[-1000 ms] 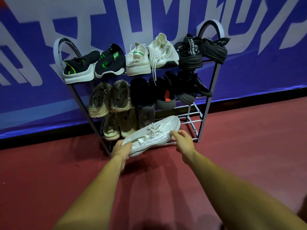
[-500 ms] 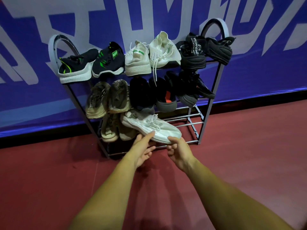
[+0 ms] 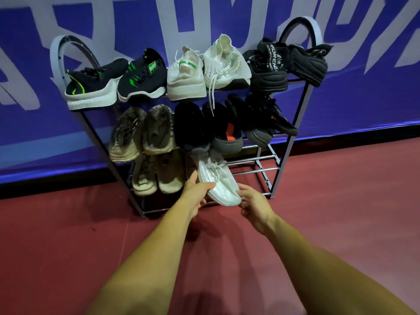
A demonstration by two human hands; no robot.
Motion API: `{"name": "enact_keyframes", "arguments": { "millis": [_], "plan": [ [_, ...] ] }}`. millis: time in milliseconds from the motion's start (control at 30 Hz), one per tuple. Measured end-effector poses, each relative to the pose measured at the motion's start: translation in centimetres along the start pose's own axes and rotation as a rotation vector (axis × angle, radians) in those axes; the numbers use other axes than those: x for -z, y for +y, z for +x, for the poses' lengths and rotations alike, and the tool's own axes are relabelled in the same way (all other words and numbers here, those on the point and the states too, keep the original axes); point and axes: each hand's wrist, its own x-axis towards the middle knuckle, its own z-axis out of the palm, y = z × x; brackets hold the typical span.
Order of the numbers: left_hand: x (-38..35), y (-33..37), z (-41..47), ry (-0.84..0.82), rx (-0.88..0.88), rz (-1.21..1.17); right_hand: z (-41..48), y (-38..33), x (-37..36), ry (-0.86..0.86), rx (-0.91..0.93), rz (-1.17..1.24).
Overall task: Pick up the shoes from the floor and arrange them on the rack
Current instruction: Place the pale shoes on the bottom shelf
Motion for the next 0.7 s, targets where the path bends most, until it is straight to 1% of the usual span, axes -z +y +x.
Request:
{"name": "enact_keyframes", "arguments": {
  "millis": [67, 133, 200, 300, 367, 500, 600, 700],
  "plan": [
    [-0.2, -0.2, 0.9, 0.073, -0.019, 0.001, 0.5, -0.1, -0.2, -0.012, -0.006, 0.049],
    [-0.6, -0.5, 1.5, 0.090, -0.044, -0.038, 1.1, -0.3, -0.7, 0.024, -0.013, 0.067],
    [-1.1, -0.8, 1.5, 0.046, -0.040, -0.041, 1.5, -0.3, -1.0, 0.049, 0.001, 0.060],
    [-1.2, -1.1, 1.7, -0.049, 0.013, 0.102, 2.2, -0.1, -0.8, 0.099, 0.042, 0.084],
    [-1.5, -0.9, 2.0, -0.079, 0.030, 0.125, 2.8, 0.3, -0.7, 0.116, 0.053, 0.083],
    [-2.2, -1.2, 3.5, -0.030, 0.027, 0.073, 4.3, 0.7, -0.6, 0.122, 0.072, 0.008],
    [-2.7, -1.7, 4.4, -0.017, 0.055, -0.027, 5.6, 0.3, -0.4, 0.186, 0.097, -0.059],
    [-3.3, -1.3, 4.9, -0.038, 0.049, -0.063, 6.4, -0.3, -0.6, 0.253, 0.130, -0.038]
  ]
}}
